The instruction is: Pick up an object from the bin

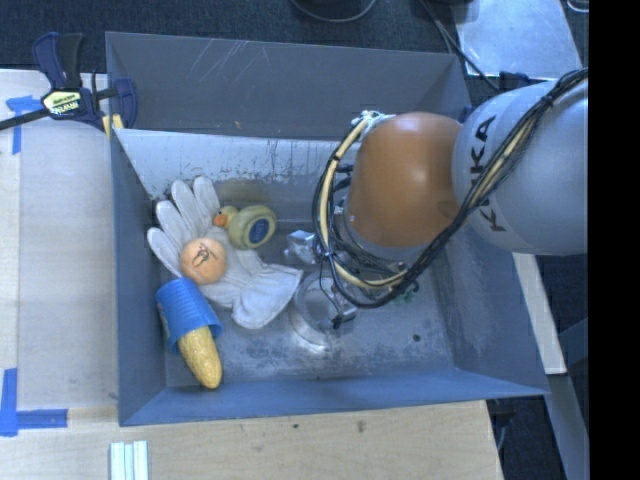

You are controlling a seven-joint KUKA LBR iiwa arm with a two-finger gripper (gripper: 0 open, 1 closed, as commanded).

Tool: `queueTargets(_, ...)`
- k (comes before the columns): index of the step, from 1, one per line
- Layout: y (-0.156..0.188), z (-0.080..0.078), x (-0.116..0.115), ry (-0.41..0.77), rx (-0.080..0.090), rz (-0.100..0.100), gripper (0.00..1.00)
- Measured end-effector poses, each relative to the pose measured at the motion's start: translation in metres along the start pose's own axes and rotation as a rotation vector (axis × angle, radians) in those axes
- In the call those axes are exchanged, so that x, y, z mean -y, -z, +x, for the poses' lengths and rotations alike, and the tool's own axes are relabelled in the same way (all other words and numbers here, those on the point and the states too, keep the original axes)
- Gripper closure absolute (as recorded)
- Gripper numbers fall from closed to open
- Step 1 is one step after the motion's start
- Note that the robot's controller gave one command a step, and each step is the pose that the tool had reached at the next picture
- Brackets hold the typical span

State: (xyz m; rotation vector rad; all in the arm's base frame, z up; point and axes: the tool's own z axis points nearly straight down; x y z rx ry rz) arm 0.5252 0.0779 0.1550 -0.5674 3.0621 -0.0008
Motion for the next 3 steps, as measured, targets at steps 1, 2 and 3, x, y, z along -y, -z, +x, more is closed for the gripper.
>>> queueTargets(1,-0.003,-0.014,0.013,0.194,-0.001,0.000,0.00)
queueTargets(2,-0.044,-0.035,0.000,0.194,0.008,0.004,0.00)
queueTargets(3,-0.082,-0.073,-0.022,0.204,-0.009,0.002,0.00)
